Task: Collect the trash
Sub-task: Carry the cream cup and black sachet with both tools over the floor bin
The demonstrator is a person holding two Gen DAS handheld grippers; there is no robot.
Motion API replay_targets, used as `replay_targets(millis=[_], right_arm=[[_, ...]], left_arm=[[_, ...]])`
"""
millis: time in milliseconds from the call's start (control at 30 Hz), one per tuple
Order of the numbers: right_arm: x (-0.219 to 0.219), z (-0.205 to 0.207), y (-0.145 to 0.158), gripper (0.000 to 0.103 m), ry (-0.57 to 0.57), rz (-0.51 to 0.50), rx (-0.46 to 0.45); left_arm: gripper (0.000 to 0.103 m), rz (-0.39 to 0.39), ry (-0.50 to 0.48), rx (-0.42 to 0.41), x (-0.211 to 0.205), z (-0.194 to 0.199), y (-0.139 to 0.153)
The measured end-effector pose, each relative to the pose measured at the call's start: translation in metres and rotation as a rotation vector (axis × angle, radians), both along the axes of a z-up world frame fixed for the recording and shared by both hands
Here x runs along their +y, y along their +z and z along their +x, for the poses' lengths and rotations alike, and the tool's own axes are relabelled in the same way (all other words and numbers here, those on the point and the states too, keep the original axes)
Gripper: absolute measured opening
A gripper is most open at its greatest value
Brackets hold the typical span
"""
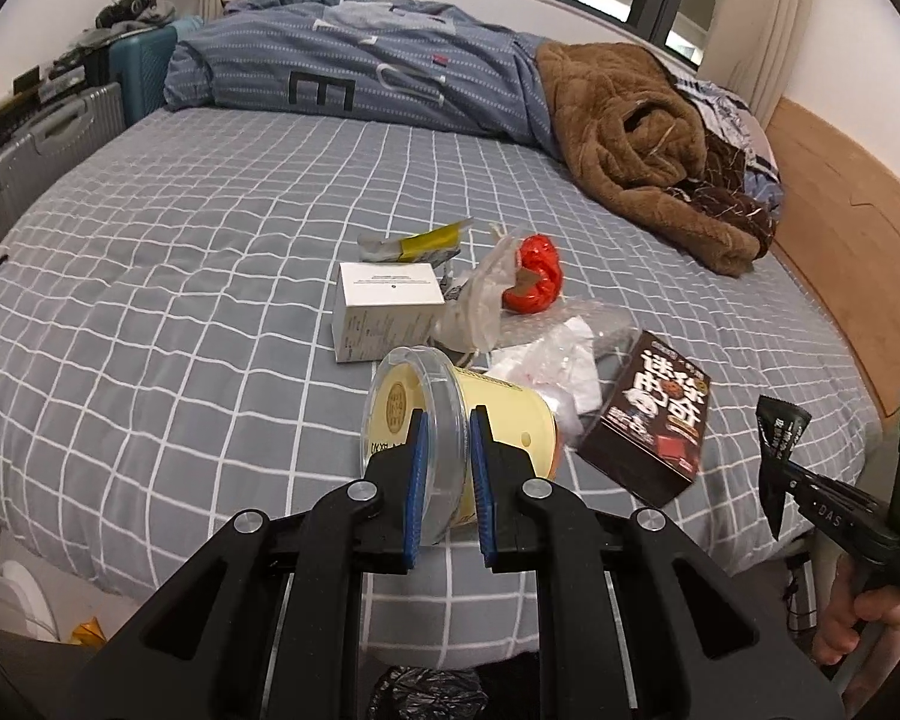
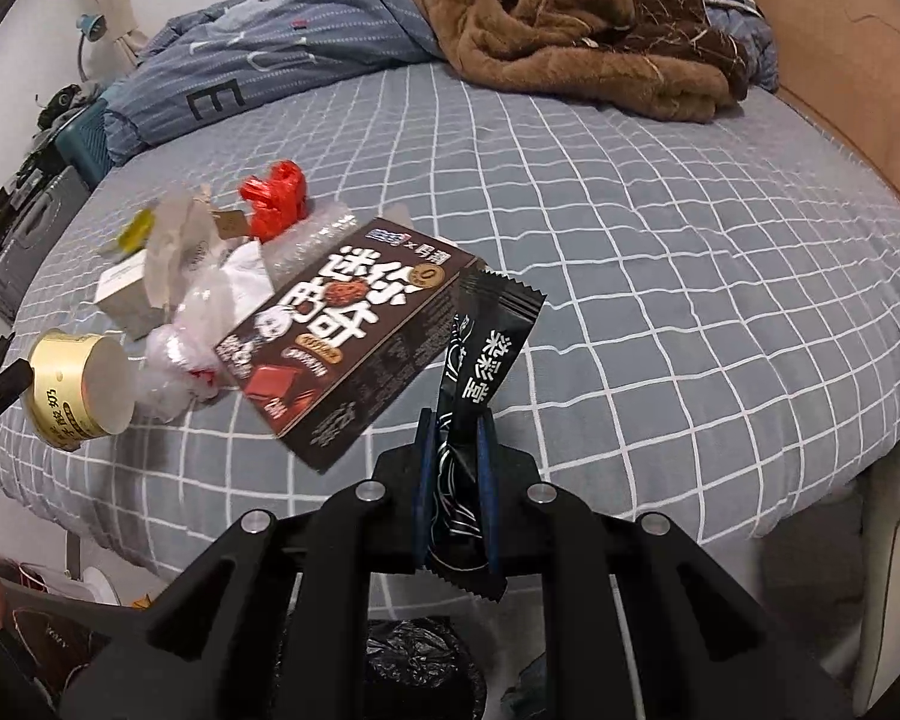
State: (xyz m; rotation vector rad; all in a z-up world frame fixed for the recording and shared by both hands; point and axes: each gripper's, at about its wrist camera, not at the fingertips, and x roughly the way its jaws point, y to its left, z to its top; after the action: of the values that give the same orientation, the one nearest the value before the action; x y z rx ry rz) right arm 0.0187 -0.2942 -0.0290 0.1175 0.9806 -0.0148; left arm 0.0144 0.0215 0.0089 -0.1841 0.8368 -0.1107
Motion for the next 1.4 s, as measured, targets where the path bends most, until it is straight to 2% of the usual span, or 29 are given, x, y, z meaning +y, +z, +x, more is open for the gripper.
replay_targets(millis=[267, 567, 1067, 1400], right_arm=[[0.017, -0.036, 0.023, 0.013, 0.048, 0.015, -0.039], [0.047, -0.082, 0.045, 0.013, 0.104, 0.024, -0.076], [0.079, -0.145, 0.052, 0.013, 0.150, 0.003, -0.059], [0.091, -0.156, 0.041, 0.013, 0.177, 0.008, -0.049]], left_arm=[[0.013, -0.005, -0.012, -0.023, -0.006, -0.043, 0.010], [0.013, -0.025, -0.021, -0.008, -0.009, -0.090, 0.011], [0.013, -0.046, -0.012, -0.009, -0.005, -0.148, 0.021], [0.013, -0.039, -0.010, 0.009, -0.006, -0.165, 0.003]])
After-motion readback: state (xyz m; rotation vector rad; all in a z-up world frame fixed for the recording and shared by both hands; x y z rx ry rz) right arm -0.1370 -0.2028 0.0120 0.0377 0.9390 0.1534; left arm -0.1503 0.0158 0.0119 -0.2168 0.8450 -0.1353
